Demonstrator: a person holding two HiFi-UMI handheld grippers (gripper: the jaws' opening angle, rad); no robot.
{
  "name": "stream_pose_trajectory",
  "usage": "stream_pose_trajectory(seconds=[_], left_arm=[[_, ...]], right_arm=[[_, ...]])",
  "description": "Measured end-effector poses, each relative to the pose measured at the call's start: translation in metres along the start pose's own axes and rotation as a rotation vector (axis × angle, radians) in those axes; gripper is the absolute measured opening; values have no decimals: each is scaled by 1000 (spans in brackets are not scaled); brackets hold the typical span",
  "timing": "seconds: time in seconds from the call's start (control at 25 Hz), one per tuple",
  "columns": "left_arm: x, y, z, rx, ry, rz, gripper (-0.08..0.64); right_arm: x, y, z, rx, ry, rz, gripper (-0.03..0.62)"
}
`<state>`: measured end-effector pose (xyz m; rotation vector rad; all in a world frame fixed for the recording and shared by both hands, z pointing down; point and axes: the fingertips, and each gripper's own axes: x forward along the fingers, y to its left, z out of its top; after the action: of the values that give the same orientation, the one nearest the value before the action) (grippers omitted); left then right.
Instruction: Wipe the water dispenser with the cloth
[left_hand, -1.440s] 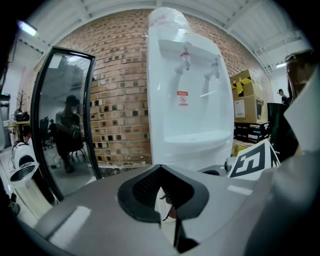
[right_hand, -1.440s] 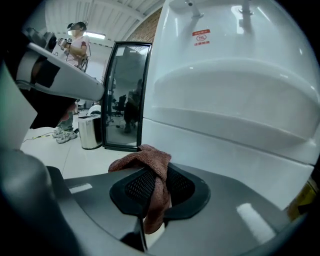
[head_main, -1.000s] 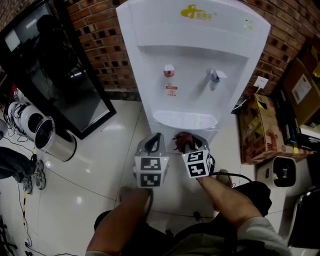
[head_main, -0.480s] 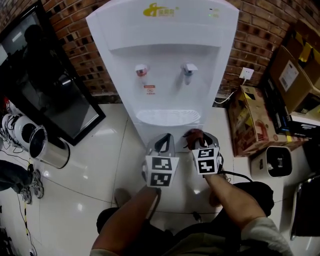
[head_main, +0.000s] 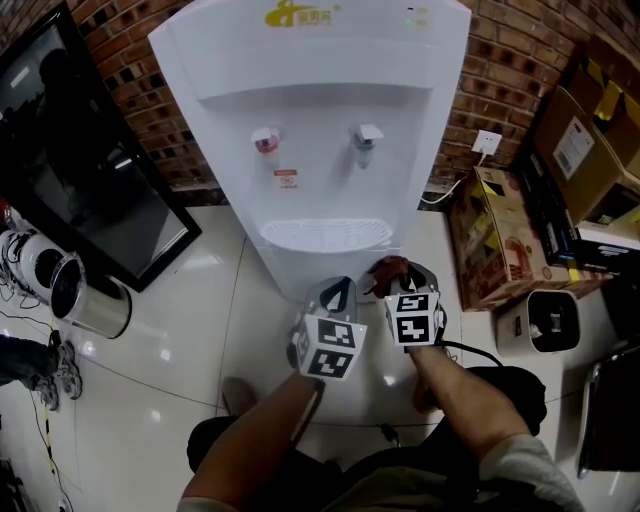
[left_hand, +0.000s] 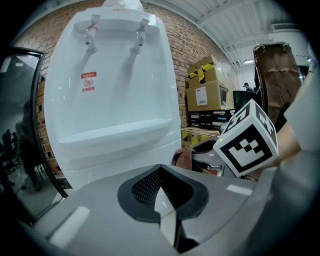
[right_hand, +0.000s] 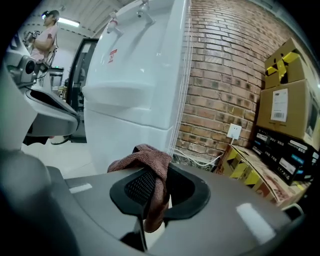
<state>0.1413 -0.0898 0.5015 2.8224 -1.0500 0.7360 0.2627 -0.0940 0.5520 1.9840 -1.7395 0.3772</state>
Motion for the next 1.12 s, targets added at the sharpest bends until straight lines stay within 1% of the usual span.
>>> stream_pose_trajectory(seconds=[0.08,0.16,0.24,0.32,0.44,0.56,0.68,0.76,0.88,0.96,1.04,1.12], left_arm=[[-1,3,-8,23,6,-3,0],[-6,15,-17,27,22,15,0],[-15,35,-27,13,47,58,0],[-23,62,-39,8,66,120,0],[-33,106,-64,-9,91,222,0],[-39,137,-84,-74,122,279,0],[-45,147,-80,-146,97,302,0],[-47,147,-79,-167,87,303,0],[-50,147,-85,-159,100,296,0],[-56,154,-91,-148,113,305,0],[-62,167,-99,-147,127,329,0],[-68,183,-110,-153,147,355,0]], right_arm=[[2,0,0,-5,-3,-1,71],[2,-1,0,-7,-5,-8,71],[-2,-1,-3,1,0,-17,71],[-6,8,-8,4,9,-10,71],[-5,45,-14,-38,9,60,71],[3,91,-11,-82,-12,154,71],[13,136,-6,-104,-18,231,71],[20,167,1,-110,-23,282,71],[33,217,11,-118,-34,360,71],[41,244,13,-119,-29,397,71],[51,263,12,-121,-14,417,71],[63,274,8,-129,5,418,71]])
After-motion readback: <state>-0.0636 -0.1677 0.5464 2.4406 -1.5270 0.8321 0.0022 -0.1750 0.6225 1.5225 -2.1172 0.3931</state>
